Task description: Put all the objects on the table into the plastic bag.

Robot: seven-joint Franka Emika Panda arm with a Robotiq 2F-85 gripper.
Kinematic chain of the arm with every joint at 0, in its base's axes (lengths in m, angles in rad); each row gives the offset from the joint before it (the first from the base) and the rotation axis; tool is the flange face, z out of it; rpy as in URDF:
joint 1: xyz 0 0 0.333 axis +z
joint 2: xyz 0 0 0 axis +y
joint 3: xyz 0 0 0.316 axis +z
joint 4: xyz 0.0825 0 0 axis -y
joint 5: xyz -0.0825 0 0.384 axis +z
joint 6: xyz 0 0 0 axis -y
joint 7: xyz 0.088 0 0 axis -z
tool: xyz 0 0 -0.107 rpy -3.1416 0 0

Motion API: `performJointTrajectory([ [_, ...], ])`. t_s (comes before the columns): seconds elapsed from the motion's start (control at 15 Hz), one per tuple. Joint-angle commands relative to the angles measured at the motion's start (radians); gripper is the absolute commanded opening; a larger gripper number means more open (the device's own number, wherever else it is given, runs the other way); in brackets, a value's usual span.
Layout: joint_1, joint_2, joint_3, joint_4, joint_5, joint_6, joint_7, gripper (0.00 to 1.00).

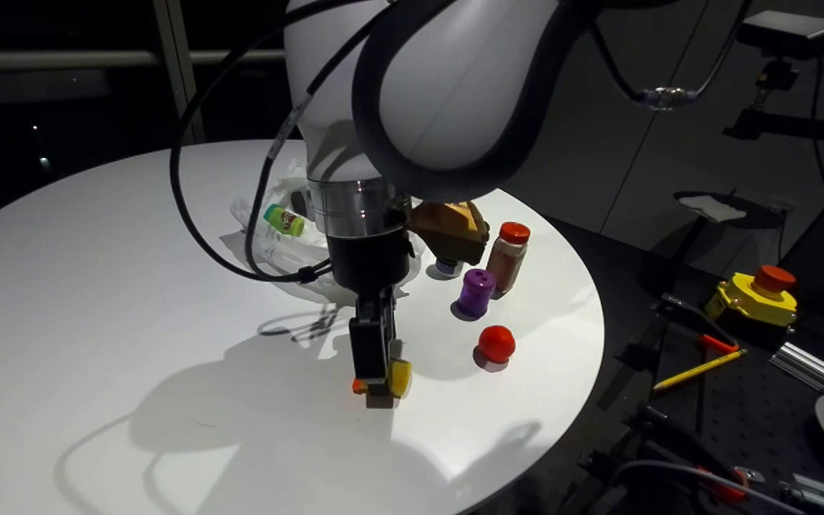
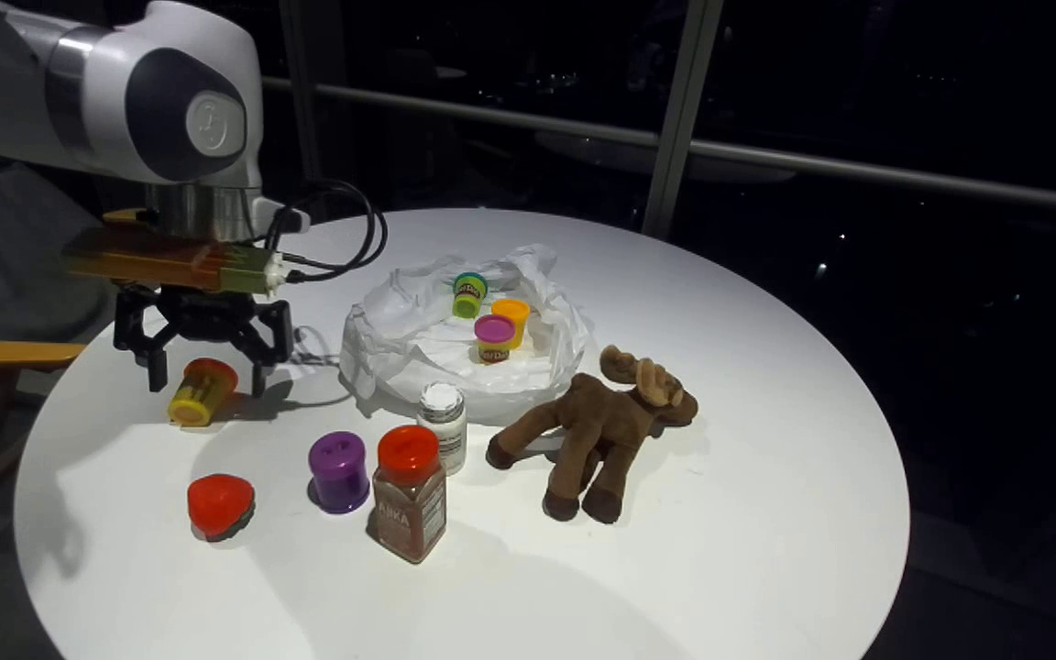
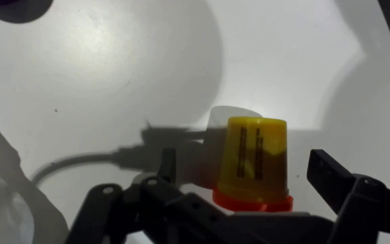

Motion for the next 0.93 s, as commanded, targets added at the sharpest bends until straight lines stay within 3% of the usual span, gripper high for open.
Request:
performJointTrajectory([
  [0.0, 0.011, 0.012, -0.008, -0.015, -0.034, 0.071, -0.029, 0.75],
  [0.13, 0.007, 0.006, 0.000, -0.023, -0.034, 0.093, -0.039, 0.68],
  [0.33, -0.007, -0.032, 0.023, -0.028, -0.005, 0.101, -0.043, 0.42],
  [0.47, -0.002, -0.066, 0.026, -0.026, -0.001, 0.097, -0.025, 0.29],
  [0.87, 0.007, -0.194, -0.007, 0.037, -0.020, 0.133, 0.022, 0.27],
])
